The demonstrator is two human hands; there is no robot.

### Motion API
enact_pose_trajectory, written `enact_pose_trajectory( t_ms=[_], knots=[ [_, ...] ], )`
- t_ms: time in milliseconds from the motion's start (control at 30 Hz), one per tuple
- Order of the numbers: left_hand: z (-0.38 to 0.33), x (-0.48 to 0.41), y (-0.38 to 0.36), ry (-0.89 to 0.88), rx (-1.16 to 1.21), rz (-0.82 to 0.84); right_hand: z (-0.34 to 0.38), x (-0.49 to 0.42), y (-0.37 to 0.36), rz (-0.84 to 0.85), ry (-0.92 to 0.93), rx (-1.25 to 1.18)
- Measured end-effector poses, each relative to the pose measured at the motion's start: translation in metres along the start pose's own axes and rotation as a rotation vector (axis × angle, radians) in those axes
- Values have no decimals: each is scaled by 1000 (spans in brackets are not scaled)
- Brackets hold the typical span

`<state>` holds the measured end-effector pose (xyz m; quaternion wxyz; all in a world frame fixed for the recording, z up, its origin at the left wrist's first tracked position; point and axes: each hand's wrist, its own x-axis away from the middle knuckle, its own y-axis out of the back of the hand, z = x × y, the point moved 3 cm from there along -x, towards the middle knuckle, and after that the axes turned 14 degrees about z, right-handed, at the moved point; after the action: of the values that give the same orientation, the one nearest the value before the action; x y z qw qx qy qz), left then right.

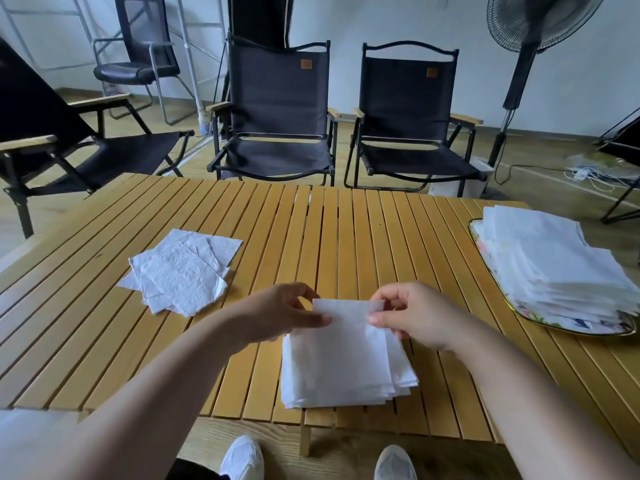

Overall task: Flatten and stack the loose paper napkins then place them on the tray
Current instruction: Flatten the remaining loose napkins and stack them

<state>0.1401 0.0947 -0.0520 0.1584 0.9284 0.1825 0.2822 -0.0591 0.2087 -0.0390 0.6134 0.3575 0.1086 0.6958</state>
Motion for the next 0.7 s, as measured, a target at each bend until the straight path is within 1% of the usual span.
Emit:
enact_pose_trajectory(
  t_ms=[100,167,267,333,400,467,533,600,633,700],
  knots=[
    [0,1,-3,35,-91,26,-4,-7,-7,26,-40,1],
    [3,0,2,48,-115,-26,-4,-12,-11,10,-80,40],
    [14,1,26,37,-105,-239,2,-19,-12,-126,-119,114],
    [29,6,50,56,-123,-399,11,-26,-13,-232,-89,101],
    [49,14,73,157,-183,-537,22,-34,-20,-298,-47,48],
    [74,25,94,338,-259,-625,34,-46,-33,-309,-9,28],
    [100,35,107,488,-244,-639,48,-57,-48,-274,19,22],
    [118,41,114,582,-298,-595,61,-69,-61,-248,50,19],
    [122,42,114,604,-329,-563,66,-73,-66,-243,67,23],
    [121,42,113,559,-320,-551,75,-80,-75,-244,85,34]
  ],
)
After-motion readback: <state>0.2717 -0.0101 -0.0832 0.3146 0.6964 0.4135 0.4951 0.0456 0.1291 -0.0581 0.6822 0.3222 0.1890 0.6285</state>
